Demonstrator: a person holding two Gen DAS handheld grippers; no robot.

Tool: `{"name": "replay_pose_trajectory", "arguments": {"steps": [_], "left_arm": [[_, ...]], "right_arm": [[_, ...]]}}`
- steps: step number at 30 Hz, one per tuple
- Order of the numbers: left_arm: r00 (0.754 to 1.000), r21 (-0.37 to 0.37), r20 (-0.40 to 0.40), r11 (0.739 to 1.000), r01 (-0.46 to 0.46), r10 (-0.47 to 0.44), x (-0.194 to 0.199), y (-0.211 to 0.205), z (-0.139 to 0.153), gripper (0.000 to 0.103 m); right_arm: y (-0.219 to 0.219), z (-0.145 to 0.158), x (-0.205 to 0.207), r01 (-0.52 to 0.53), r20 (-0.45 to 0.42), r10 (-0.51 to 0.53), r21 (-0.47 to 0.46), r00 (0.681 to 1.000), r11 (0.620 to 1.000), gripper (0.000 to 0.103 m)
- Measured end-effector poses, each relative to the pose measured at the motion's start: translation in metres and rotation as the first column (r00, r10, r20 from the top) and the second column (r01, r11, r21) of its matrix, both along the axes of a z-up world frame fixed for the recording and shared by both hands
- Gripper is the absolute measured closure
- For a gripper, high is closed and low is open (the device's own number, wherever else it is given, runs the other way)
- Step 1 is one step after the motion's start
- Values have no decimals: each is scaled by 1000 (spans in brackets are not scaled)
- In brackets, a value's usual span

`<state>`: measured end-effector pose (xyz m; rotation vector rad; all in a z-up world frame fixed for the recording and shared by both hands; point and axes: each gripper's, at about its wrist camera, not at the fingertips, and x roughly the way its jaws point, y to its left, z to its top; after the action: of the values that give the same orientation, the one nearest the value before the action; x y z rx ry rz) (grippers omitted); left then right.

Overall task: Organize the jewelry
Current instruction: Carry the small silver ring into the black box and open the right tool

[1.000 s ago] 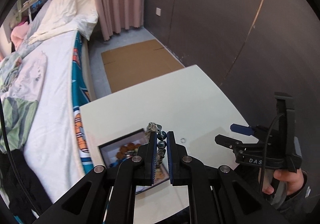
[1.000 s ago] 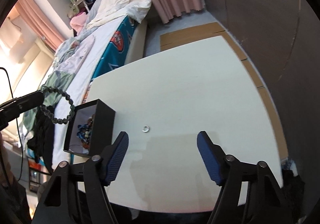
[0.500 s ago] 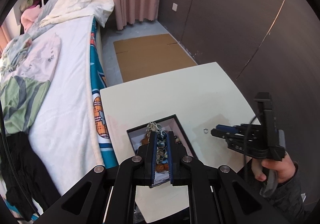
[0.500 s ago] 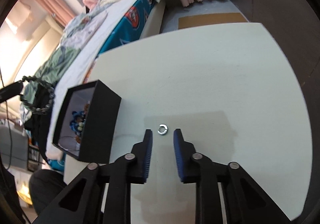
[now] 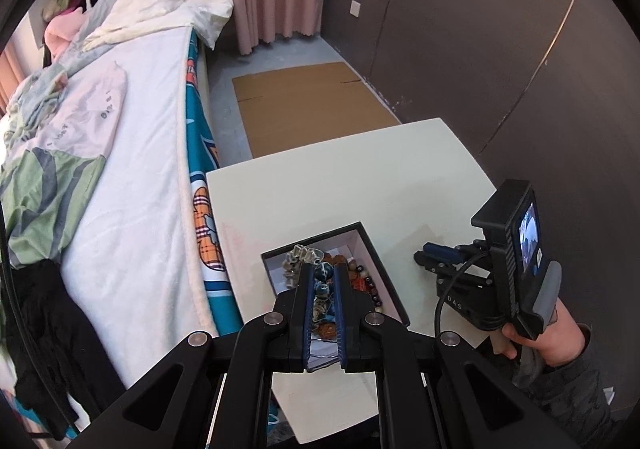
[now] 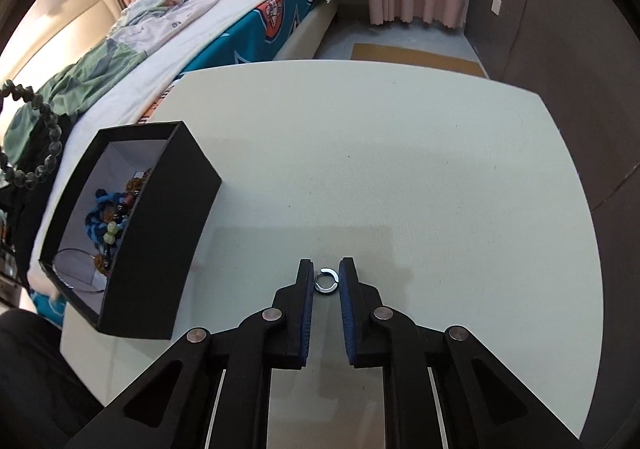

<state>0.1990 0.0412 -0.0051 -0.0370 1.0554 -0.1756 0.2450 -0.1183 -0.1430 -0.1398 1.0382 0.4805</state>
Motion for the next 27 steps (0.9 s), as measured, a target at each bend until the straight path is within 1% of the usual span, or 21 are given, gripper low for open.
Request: {"name": "replay_pose_trajectory", "arguments": {"steps": [2, 5, 8, 11, 14, 16, 18, 19, 20, 21, 27], "left_arm": [[1000, 3, 1, 1000, 6, -6, 1, -3, -1, 93], [1000, 7, 4, 1000, 6, -6, 6, -7, -6, 93], [1000, -5, 12, 1000, -3, 3, 12, -7, -12, 93], [999, -43, -34, 999, -18, 16, 19, -2, -24, 93], [999, -60, -45, 998, -22, 19, 16, 3, -26, 92], [999, -63, -40, 998, -21, 19, 11, 5, -24, 85], [999, -76, -31, 997, -30, 28, 4, 9, -20, 65], [999, -83, -23, 996, -35, 33, 0, 11, -18, 59], [999, -91, -11, 995, -38, 37, -4, 14, -14, 51], [999, -94, 0, 995, -40, 40, -9, 16, -11, 46], [998, -70, 42, 997, -45, 48, -33, 32, 5, 45]], "right_arm": [[-6, 5, -1, 13, -12, -12, 27, 1000, 1000, 89], [-14, 21, -7, 23, 2, -23, 90, 1000, 996, 89], [-19, 36, -15, 29, 17, -31, 141, 999, 990, 89], [-22, 51, -23, 36, 31, -42, 169, 999, 985, 89], [-23, 63, -29, 34, 43, -43, 191, 998, 981, 89], [-22, 71, -35, 30, 48, -41, 210, 998, 977, 89], [-20, 76, -38, 27, 49, -40, 231, 998, 973, 89], [-19, 78, -40, 26, 51, -39, 240, 998, 971, 89], [-16, 81, -42, 25, 56, -40, 248, 998, 968, 89], [-14, 86, -44, 24, 66, -43, 260, 997, 965, 89], [-2, 105, -54, 13, 115, -54, 329, 992, 944, 89]]}}
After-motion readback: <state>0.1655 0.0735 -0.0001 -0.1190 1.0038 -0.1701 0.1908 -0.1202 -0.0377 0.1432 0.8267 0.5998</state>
